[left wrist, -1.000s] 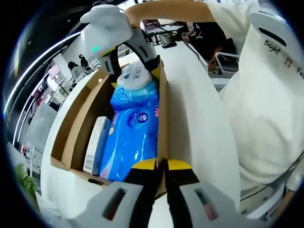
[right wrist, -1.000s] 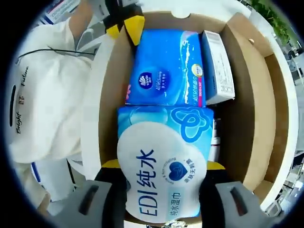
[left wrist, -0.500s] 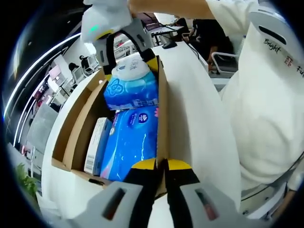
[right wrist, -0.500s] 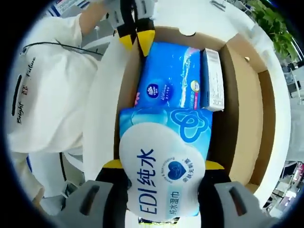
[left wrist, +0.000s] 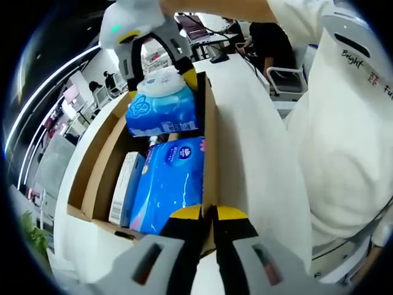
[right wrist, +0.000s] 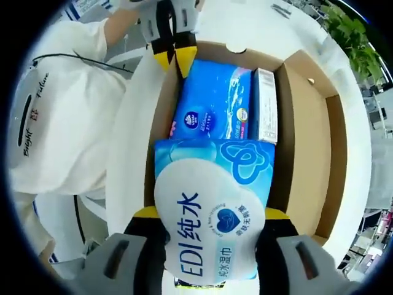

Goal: Operate the shoe box by opening the lid, removing the specified soft item, and placing it in the target area until the item is outside and the box remains undamaged.

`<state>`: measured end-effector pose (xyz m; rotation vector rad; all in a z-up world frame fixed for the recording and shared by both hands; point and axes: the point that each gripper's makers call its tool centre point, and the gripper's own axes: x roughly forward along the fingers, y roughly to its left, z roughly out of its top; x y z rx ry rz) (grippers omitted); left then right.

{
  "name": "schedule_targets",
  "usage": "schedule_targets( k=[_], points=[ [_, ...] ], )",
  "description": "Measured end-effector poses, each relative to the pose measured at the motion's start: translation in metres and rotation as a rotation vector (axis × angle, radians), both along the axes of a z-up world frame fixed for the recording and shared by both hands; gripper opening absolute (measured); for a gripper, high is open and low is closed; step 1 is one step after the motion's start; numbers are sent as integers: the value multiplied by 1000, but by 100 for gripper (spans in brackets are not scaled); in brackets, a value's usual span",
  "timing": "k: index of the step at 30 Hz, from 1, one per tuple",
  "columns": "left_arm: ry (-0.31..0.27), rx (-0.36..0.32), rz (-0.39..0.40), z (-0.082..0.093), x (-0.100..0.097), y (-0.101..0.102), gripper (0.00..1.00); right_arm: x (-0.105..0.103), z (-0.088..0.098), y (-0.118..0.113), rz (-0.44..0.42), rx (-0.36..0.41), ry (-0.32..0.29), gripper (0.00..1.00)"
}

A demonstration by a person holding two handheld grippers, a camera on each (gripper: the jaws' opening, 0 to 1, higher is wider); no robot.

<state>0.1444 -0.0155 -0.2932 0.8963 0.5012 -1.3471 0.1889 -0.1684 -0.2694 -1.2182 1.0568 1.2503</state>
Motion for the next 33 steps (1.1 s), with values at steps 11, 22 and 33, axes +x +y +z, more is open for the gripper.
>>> schedule_targets(
  k=[11, 22, 33],
  points=[
    [0, 1, -1, 0, 0, -1, 6, -2, 15, -3, -5, -1, 17, 57],
    [5, 2, 0, 0, 0, -1, 5, 3, 29, -11, 27, -11, -8, 57],
    [6, 3, -1, 0, -1, -1, 5, 1, 41, -25, -58, -11, 9, 57]
  ],
)
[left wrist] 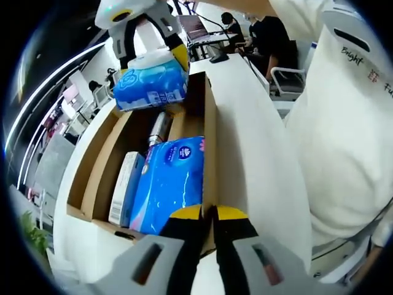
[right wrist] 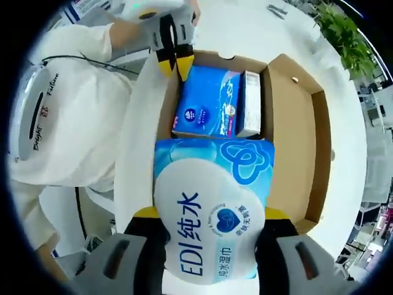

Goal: Operate the shoe box by opening the lid, removing the specified soft item, and placing it in the target area until the item is outside and the box remains undamaged.

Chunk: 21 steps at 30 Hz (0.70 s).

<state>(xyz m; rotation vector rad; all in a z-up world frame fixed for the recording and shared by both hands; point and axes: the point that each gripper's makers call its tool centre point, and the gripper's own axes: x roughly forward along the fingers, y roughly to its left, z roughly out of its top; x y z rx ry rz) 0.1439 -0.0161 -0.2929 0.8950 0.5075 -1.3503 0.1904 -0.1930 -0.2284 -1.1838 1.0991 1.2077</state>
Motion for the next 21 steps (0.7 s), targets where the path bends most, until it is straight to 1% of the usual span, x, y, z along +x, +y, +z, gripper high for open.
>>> schedule_targets(
  k=[3, 5, 6, 8, 11, 12, 14, 17, 21],
  points=[
    [-3, -4, -1, 0, 0, 0, 6, -2, -1, -7, 14, -11, 3, 57],
    [-2, -3, -1, 0, 0, 0, 6, -5, -1, -16, 18, -58, 12, 57],
    [0, -1, 0, 0, 0, 0, 6, -6, -1, -19, 11, -73, 7, 57],
    [0, 0, 1, 0, 0, 0, 6, -5, 1, -22, 21, -69, 1, 57],
    [-3, -3, 0, 0, 0, 0, 6, -5, 6, -26, -3, -51, 3, 57],
    [-4, -4, 1, 0, 0, 0, 6, -8, 7, -28, -2, -53, 17, 57],
    [-4, -2, 2, 0, 0, 1, 6, -10, 7, -29, 11, -54, 19, 57],
    [-2, 0, 3, 0, 0, 1, 6, -18, 6, -34, -13, -61, 61, 57],
    [-5, -2, 3, 0, 0, 1, 6, -17, 5, -40, -23, -50, 51, 57]
  ],
)
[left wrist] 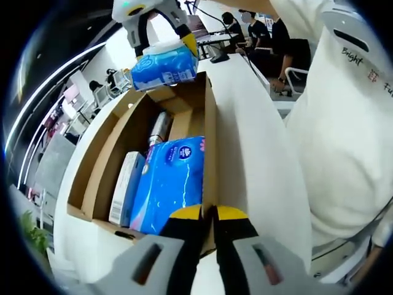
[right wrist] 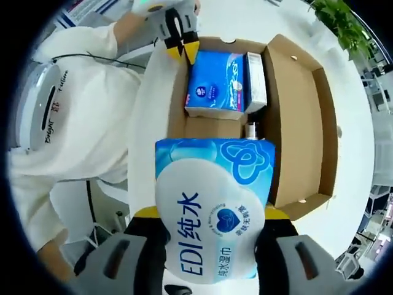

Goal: Operate the shoe box by opening the lid, removing the specified soft item, and placing it in the target area until the item is outside and the box remains undamaged.

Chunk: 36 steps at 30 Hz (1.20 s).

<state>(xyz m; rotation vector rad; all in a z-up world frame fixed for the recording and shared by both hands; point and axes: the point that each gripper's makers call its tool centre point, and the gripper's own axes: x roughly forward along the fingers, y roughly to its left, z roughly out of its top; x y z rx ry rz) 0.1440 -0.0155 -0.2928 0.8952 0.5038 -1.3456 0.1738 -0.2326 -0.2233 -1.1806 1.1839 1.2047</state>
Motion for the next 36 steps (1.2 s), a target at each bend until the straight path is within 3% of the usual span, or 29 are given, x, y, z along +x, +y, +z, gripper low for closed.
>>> schedule_targets(
  k=[12, 15, 17, 22, 28, 33, 36],
  points=[
    [2, -1, 1, 1, 0, 0, 6, 8, -2, -26, -22, 13, -39, 56],
    [2, -1, 1, 1, 0, -1, 6, 7, -2, -30, -45, 17, -31, 56],
    [0, 0, 0, 1, 0, -1, 6, -1, -3, -37, -73, -7, 9, 56],
    [3, 4, 3, 1, 0, -1, 6, -3, -4, -49, -82, 5, -12, 56],
    [1, -1, 2, 1, 0, -1, 6, -5, -3, -58, -84, 9, -23, 56],
    [2, 0, 5, 0, 0, -1, 6, -1, -5, -60, -34, 22, -35, 56],
    [2, 0, 4, 0, 0, -1, 6, 2, -5, -65, -62, 23, -26, 56]
  ],
)
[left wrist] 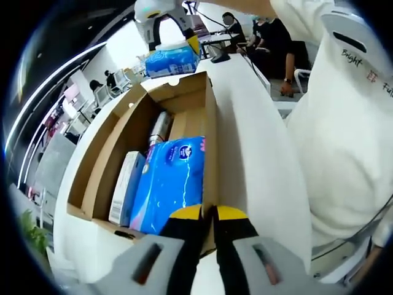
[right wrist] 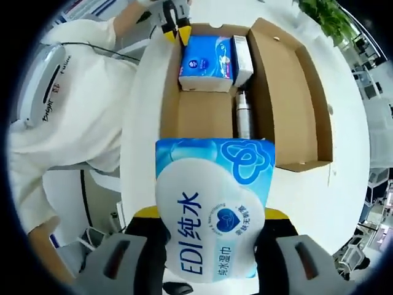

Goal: Operate the shoe box by opening the lid, removing the specified soft item, and placing it in the target area until the item is outside and the box remains undamaged.

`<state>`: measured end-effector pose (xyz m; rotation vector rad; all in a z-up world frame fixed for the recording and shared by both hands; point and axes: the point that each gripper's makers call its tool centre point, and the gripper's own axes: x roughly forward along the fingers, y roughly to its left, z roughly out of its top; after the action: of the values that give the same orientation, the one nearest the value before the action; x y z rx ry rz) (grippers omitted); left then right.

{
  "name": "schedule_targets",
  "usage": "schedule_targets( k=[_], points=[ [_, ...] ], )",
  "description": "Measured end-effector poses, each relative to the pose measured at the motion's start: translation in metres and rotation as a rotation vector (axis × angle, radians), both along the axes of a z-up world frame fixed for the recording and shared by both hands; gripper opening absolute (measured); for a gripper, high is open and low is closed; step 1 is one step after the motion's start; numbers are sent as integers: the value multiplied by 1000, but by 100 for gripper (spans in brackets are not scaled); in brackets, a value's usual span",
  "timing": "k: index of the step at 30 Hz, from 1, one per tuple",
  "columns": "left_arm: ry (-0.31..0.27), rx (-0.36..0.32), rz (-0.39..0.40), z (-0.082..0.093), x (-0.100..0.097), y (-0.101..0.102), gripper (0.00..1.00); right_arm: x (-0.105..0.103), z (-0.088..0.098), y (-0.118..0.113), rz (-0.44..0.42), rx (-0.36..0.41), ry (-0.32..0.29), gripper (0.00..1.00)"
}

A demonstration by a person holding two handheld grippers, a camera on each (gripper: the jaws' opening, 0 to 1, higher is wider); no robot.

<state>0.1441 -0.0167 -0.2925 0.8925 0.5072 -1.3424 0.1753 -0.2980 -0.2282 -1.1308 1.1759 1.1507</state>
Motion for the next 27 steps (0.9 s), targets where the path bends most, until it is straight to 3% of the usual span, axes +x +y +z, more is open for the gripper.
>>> schedule_targets(
  k=[18, 21, 27],
  points=[
    [8, -1, 2, -1, 0, 1, 6, 6, -17, -40, -15, -19, 5, 56],
    [12, 3, 2, -1, -1, 1, 6, 2, -21, -46, 27, -41, 17, 56],
    [1, 14, 3, -1, -1, 0, 6, 6, -27, -50, 14, -30, 12, 56]
  ],
)
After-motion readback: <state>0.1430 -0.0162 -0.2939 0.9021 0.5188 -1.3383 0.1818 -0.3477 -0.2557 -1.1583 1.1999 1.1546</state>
